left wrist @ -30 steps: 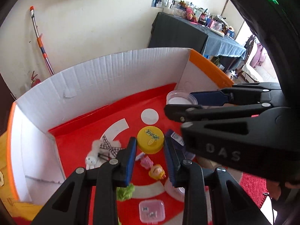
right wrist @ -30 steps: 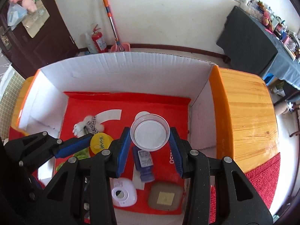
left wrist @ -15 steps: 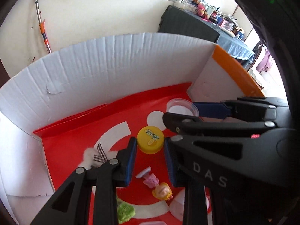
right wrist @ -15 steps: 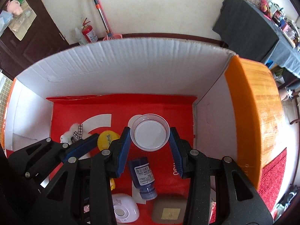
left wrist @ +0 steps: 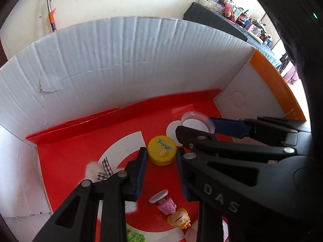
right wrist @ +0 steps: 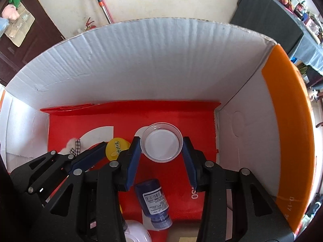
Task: Organize objects
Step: 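Carry the yellow cap with the left tool into the box while the right carries the lid, then lower and open the left gripper on the cap while the right gripper releases the lid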
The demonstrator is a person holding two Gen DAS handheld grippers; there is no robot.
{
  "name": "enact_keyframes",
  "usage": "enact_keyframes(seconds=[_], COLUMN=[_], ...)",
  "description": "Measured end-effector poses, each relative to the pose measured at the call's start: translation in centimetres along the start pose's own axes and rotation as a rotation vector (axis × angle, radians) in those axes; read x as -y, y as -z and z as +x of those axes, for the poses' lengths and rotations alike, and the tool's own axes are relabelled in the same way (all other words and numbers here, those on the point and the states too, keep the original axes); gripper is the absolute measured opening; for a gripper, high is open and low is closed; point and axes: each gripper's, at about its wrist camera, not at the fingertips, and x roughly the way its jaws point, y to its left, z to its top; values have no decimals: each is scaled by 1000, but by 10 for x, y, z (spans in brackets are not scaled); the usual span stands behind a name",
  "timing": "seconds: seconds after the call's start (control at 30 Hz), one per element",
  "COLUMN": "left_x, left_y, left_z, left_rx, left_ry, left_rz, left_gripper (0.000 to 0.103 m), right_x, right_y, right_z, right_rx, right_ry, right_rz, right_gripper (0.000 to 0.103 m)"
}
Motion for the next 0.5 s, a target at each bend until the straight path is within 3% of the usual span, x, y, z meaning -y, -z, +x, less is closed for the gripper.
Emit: enact_keyframes(seconds=[0.5], left_x=[-1], left_y=[5], left_z=[-3], left_rx=[7], left_ry=[2], left_rz=[-16], left_gripper=[31], right_x=[0], right_y=[-1], right_z=[5], right_rx=[3], right_ry=[5], right_rz=[-14], right_gripper=[40])
